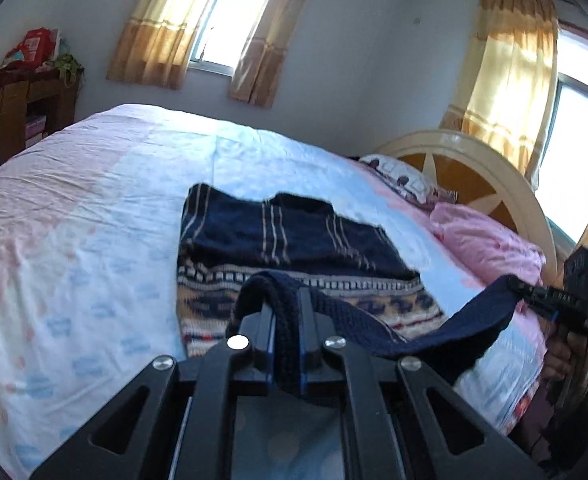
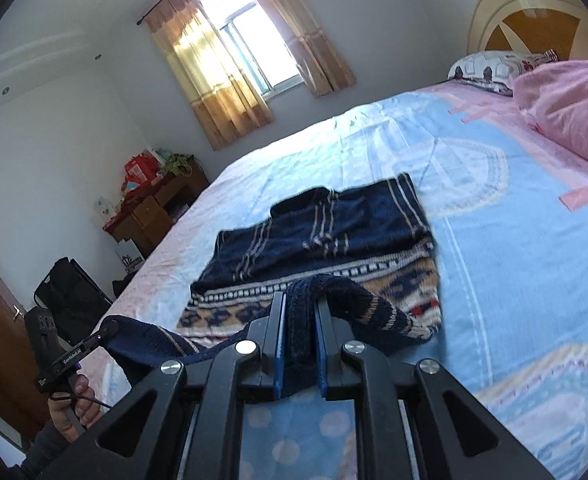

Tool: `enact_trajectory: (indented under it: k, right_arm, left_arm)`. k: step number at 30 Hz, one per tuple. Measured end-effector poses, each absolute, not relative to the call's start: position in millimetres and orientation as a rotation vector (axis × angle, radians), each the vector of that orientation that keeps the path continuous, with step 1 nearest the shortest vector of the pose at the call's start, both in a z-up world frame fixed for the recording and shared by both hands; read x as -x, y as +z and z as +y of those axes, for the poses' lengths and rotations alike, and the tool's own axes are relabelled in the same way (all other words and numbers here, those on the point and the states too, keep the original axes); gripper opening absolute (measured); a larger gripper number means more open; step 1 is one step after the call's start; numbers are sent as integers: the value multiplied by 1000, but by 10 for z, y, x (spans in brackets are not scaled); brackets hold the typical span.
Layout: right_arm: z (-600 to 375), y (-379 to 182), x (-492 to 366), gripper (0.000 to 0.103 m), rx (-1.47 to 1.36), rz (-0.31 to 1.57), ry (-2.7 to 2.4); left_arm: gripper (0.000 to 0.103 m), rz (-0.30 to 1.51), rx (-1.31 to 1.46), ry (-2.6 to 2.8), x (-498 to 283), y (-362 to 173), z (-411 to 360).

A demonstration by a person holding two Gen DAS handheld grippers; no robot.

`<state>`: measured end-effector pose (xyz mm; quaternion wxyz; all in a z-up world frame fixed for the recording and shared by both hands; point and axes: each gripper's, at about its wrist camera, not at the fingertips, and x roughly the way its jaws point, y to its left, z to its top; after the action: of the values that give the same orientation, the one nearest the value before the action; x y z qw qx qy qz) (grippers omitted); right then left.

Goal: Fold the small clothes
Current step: 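Lift the hem with both tools and fold it over toward the collar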

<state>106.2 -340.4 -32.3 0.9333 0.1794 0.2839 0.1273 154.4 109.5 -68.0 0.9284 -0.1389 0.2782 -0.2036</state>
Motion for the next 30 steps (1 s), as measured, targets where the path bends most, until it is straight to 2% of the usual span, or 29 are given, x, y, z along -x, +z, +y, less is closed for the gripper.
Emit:
enact_trajectory:
  k: [8,19,30]
  right_arm:
    - [-3510,-230,-1458,12,-385,585,250]
    - [-3774,-251,-2524,12,-466,656,221]
    - [-3868,-631,-3718,12,-554,829,186]
  left_arm:
    - [9,592,274,-432,-2101,-647,956]
    - [9,636,363,-443,-3117,-673,897]
    - [9,786,429,-386,-4051,-1061,914]
